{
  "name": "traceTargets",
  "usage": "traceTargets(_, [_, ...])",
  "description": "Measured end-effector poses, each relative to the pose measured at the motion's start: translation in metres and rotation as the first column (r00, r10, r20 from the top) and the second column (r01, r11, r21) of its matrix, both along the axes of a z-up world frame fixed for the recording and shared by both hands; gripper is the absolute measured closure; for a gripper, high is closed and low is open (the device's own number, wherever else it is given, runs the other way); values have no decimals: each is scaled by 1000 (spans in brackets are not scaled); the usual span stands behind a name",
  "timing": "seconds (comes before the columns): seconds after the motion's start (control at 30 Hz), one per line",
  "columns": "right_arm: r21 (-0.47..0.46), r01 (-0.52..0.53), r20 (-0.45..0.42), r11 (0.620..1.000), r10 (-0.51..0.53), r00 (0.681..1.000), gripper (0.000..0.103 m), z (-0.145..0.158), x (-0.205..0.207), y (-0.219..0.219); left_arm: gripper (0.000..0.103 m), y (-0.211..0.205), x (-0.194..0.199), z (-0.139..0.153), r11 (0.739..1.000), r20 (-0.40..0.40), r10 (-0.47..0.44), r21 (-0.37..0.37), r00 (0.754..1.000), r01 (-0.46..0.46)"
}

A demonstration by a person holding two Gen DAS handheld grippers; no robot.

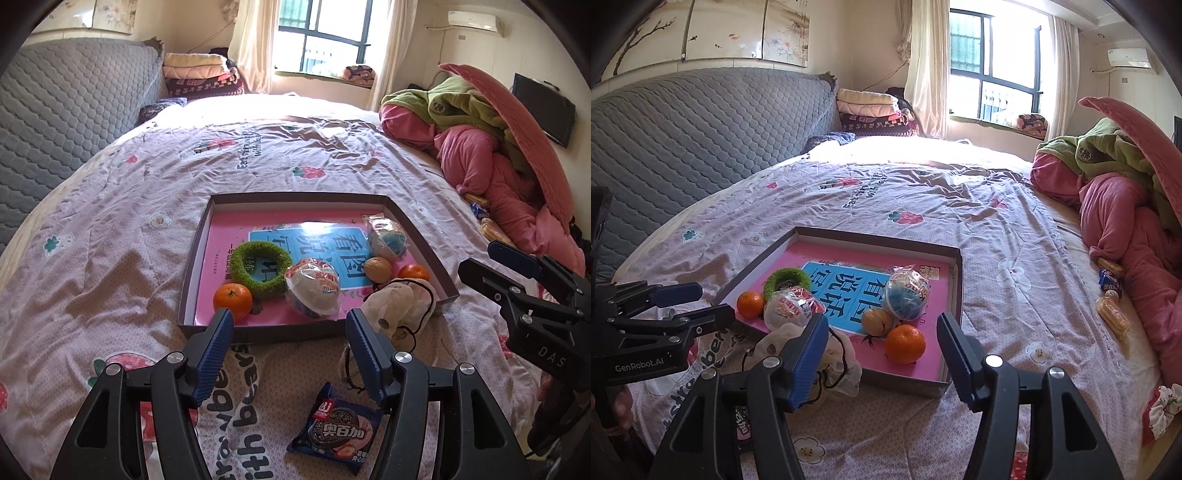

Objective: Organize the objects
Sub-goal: 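Approach the blue cookie packet with the left gripper while the right approaches the white drawstring bag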

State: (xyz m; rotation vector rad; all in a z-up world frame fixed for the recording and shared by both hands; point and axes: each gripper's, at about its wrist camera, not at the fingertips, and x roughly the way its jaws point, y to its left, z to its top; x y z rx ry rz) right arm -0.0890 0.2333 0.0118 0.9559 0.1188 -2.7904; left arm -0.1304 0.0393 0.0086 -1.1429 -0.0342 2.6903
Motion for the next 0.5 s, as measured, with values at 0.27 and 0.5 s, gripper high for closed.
traceTargets(0.27, [-16, -3, 18, 1000, 3, 1000, 41, -1, 6, 5, 37, 4, 15, -18, 999, 63, -49, 26, 997, 48])
traceTargets(0.5, [29, -27, 32, 999, 26, 999, 41, -7, 11, -3, 37, 11, 26, -24, 996, 87, -89, 24, 992, 87])
